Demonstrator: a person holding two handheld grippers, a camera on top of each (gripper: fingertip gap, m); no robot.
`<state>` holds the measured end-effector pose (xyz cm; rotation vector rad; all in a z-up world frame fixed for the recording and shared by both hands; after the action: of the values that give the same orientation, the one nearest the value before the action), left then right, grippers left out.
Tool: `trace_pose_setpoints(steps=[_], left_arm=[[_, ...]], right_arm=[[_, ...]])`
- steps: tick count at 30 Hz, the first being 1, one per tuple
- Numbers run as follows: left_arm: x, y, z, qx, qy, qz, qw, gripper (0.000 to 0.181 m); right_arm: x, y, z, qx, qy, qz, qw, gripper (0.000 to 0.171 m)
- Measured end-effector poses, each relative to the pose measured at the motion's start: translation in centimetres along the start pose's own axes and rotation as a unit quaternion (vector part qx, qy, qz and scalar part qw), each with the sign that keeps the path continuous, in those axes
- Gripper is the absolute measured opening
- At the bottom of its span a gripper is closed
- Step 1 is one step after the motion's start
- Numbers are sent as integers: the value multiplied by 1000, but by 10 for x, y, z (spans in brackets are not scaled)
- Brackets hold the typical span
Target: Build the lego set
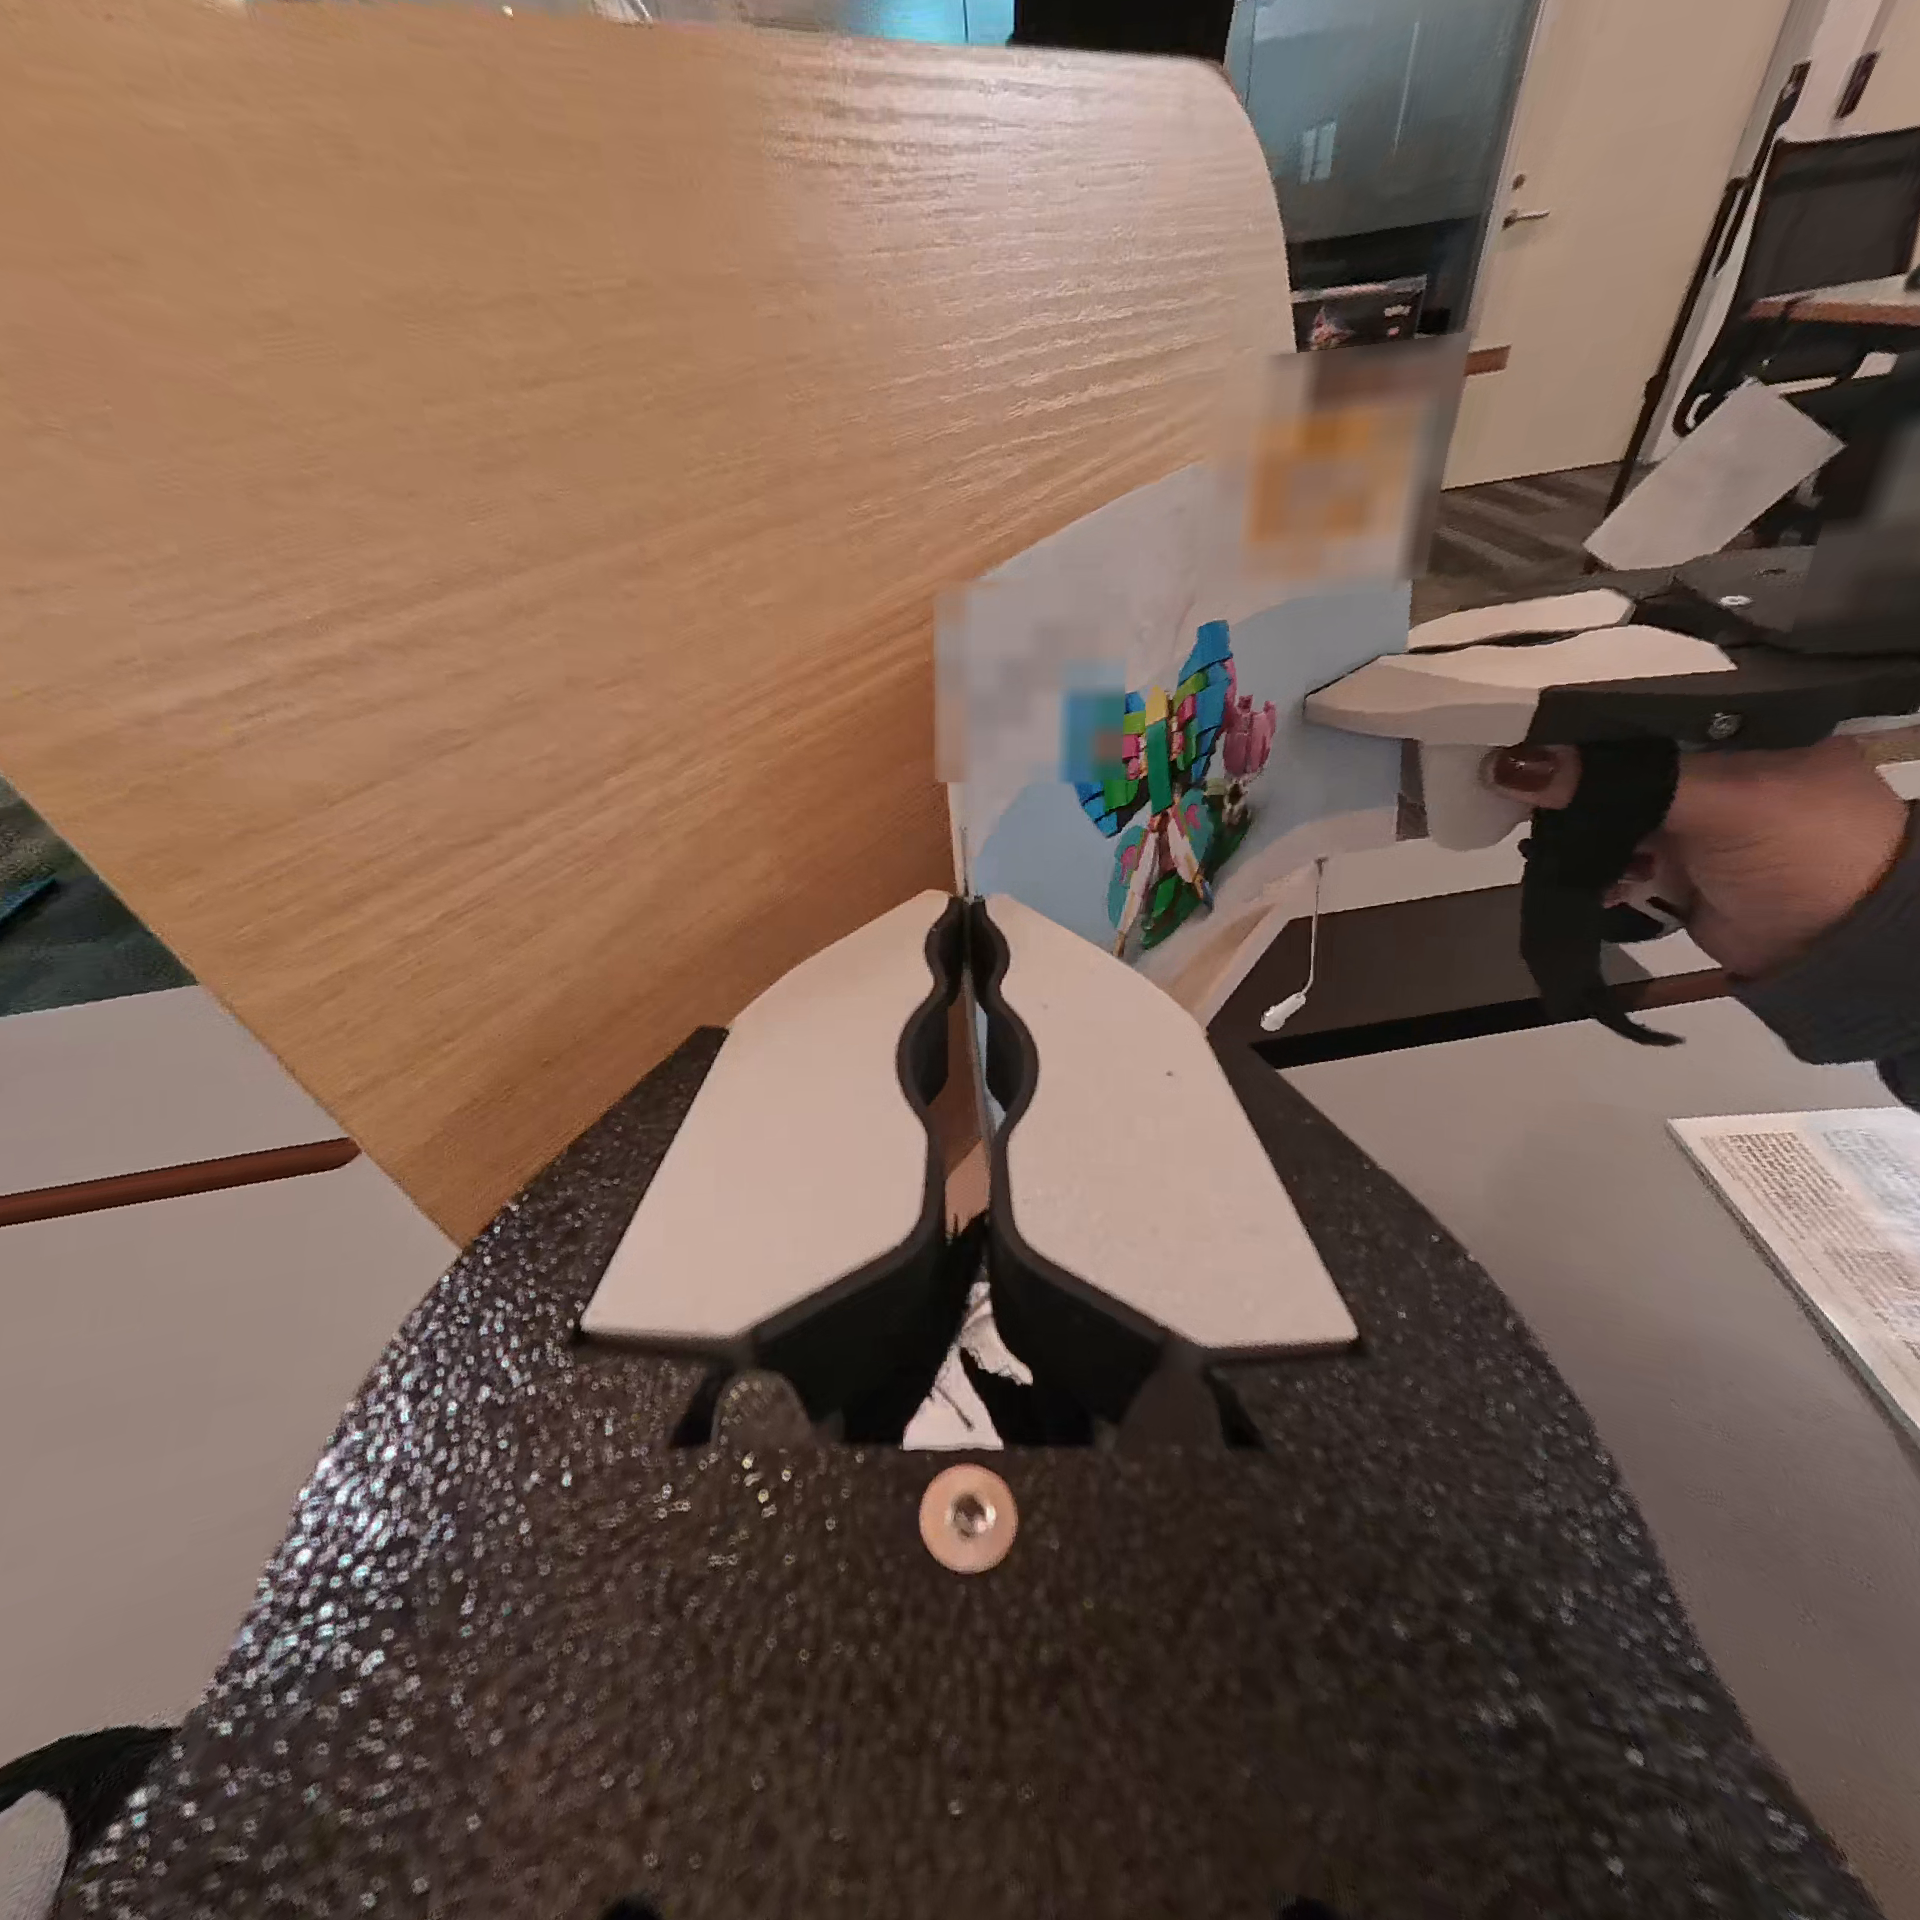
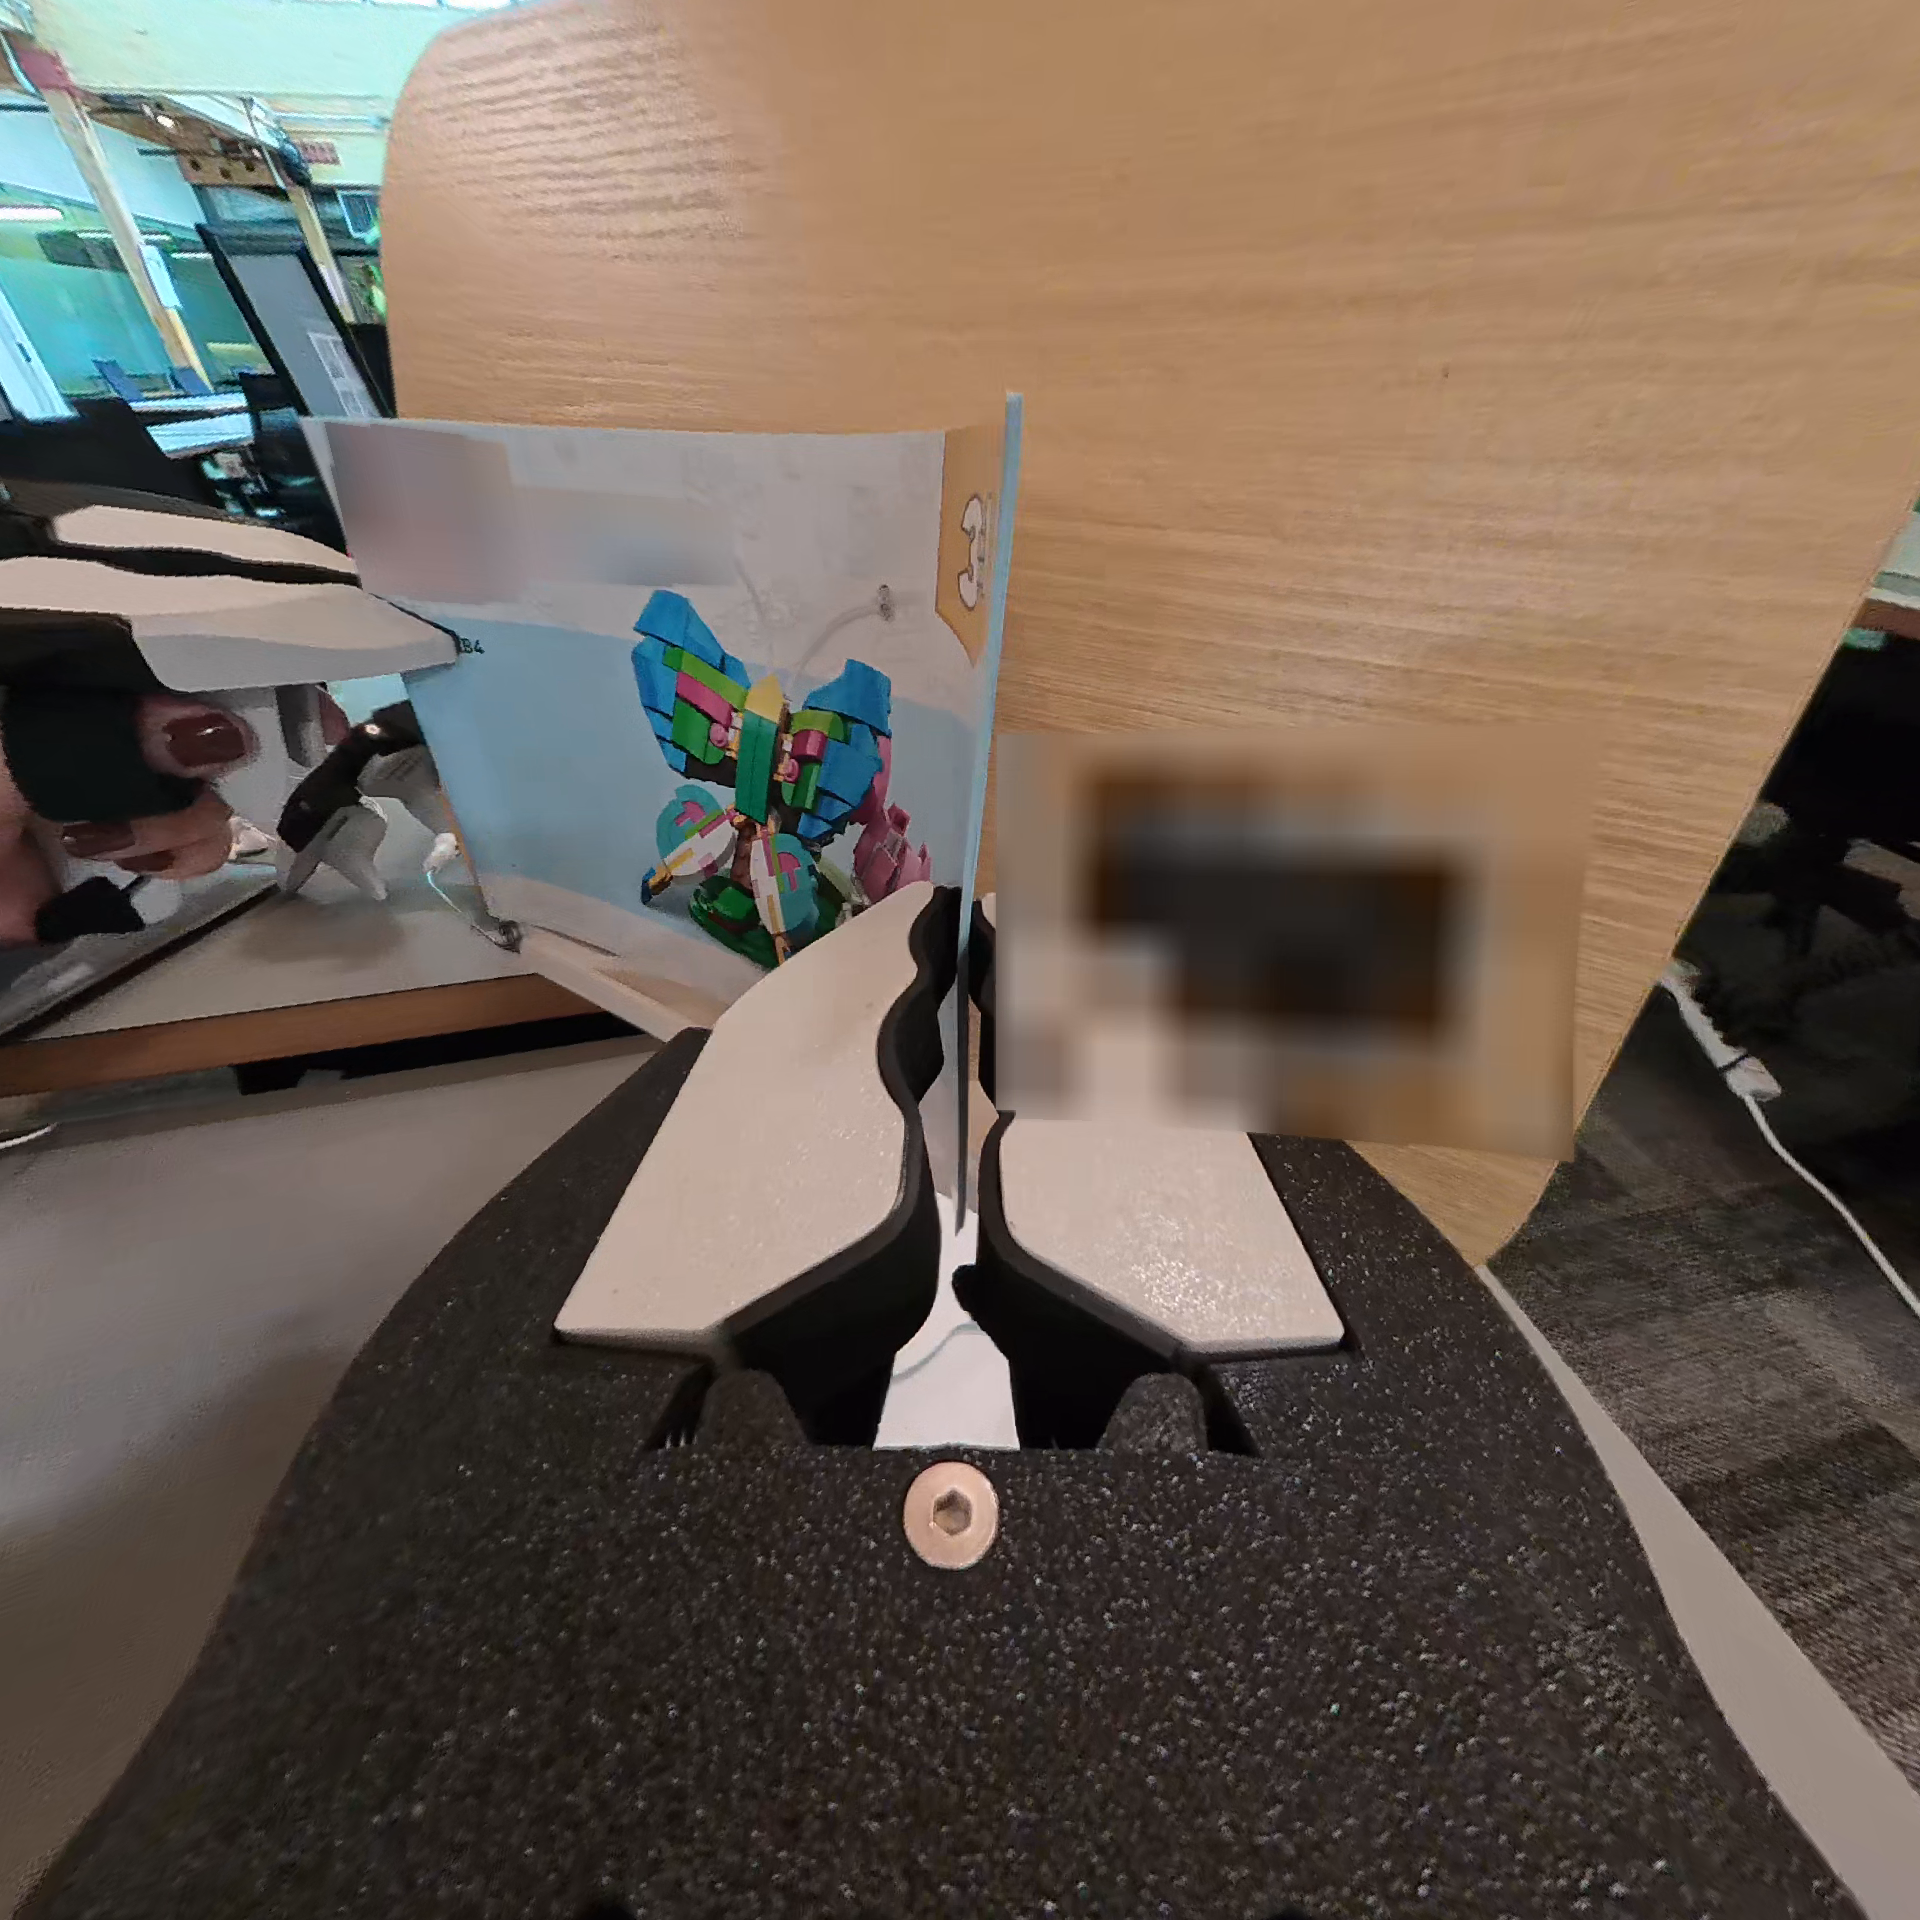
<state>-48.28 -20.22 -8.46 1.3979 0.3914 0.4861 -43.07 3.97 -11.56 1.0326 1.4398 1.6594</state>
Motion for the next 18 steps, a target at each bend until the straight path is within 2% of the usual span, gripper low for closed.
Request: trace_pose_setpoints(steps=[7,9,11,14,18], left_arm=[[3,2,-4,-14,7,-5,1000,1],[11,3,7,-33,-18,-2,999,1],[19,-3,25,-87,-67,15,994,1],[31,-32,60,-174,-166,90,966,1],[57,-103,95,-290,-244,177,909,1]], right_arm=[[0,-1,-2,1,-8,2,1000,1],[-9,6,7,9,5,-13,1000,1],[-24,10,27,-15,27,-43,999,1],[-60,-8,69,-90,81,-129,984,1],[-128,-60,126,-195,123,-237,944,1]])
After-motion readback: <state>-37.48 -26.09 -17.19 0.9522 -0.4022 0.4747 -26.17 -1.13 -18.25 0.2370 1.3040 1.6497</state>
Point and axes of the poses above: each gripper's, where its closed fingertips meet, z back along the fingers, y out of its top, x = y × z across the jaws, the point moved 8 cm from there along z, back along the fingers, and after that the axes turned 8 degrees about z, right-handed, at the moved point
